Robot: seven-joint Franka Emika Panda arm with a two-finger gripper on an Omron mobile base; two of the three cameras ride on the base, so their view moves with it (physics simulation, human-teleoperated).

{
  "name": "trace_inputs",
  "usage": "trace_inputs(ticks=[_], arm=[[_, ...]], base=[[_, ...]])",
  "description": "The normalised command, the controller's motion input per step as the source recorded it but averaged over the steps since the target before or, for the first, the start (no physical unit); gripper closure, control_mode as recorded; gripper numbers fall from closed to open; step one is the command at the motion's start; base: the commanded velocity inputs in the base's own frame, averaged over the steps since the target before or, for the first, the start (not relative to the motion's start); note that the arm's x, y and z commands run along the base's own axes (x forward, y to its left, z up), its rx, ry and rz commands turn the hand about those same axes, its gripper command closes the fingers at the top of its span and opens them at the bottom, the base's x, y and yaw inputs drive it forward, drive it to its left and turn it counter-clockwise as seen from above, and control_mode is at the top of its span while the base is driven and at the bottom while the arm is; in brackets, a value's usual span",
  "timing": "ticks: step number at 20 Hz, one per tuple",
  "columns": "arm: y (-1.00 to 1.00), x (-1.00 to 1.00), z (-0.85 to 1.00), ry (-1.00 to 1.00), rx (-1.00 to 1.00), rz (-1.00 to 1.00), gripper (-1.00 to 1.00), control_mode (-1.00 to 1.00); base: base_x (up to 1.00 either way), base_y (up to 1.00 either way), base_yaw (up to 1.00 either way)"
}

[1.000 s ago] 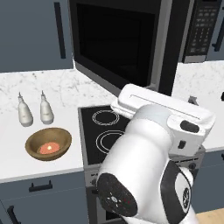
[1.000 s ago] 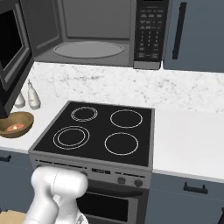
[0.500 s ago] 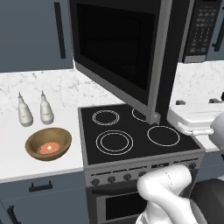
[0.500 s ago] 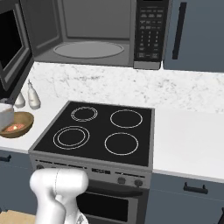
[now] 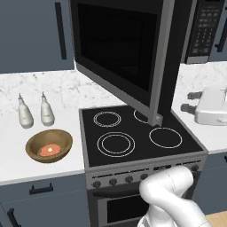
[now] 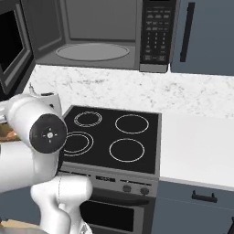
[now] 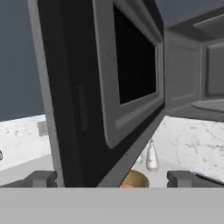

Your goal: Open the microwave, place the bowl with waffle inside the microwave, then close the microwave door and turn it on.

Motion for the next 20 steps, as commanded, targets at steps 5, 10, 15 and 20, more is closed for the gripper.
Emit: trace_inputs(ticks=[5,10,15,20], arm=[[0.0,0.96,-0.44,-0.03,0.1,0.8,-1.0,-1.0],[0.19,0.75,-0.21,-0.19,0.11,0.43,-1.0,-1.0],[0.87,0.12,0.12,-0.01,0.01,0.04,-1.0,-1.0],[0.75,0.02,0.25,0.09,0.0,0.0,-1.0,-1.0]], base=[[0.0,0.0,0.0],[0.0,0.0,0.0],[0.0,0.0,0.0],[0.0,0.0,0.0]])
